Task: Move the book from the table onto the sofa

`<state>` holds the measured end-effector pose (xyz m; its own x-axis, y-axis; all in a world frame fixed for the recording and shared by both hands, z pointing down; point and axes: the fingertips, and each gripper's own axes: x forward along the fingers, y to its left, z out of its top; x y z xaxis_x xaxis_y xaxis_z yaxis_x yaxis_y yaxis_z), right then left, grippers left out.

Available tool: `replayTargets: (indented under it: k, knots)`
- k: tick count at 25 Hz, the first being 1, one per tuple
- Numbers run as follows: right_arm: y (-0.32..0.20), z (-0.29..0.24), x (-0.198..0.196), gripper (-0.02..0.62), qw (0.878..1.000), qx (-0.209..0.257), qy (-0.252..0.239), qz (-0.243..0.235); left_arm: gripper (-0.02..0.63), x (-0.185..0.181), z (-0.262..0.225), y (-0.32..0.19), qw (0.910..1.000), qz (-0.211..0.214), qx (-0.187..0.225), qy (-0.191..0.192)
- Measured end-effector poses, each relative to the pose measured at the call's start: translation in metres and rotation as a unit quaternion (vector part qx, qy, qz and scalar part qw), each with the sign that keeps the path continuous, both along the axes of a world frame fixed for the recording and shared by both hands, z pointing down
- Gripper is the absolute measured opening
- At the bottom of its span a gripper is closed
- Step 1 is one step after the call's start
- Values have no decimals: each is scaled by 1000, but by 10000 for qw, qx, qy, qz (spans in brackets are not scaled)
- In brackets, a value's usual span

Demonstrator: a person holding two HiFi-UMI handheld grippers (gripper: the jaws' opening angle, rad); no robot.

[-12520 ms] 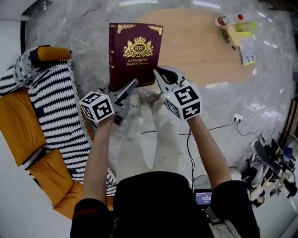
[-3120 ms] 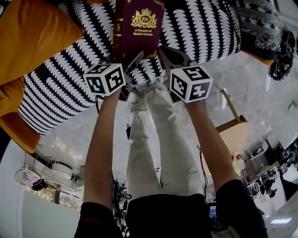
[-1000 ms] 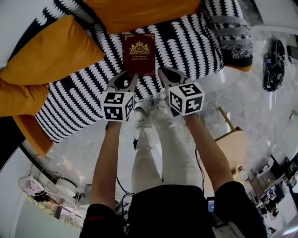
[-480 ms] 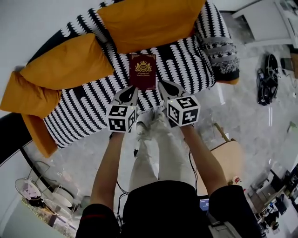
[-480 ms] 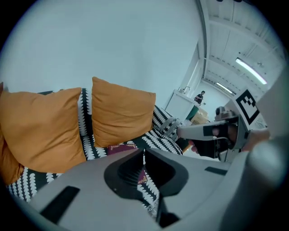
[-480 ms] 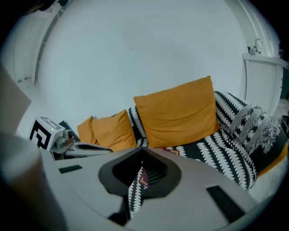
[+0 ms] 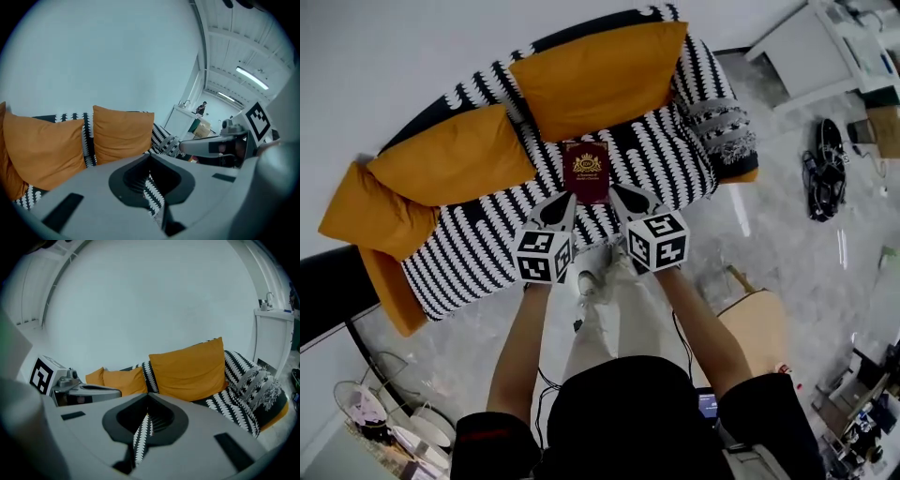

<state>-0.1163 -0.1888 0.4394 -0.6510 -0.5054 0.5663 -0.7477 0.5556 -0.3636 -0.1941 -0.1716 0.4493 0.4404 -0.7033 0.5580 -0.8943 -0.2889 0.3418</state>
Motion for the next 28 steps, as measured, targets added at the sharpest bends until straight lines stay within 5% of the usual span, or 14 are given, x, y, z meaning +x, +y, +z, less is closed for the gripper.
replayTargets:
  k: [19, 28]
  knots:
    - [76, -134, -25, 17, 9926, 1090, 132, -511, 17, -4, -136, 72, 9954, 244, 912, 135]
    - [130, -178, -26, 17, 9874, 1551, 92, -308, 17, -9, -187, 117, 9888, 109, 1364, 602]
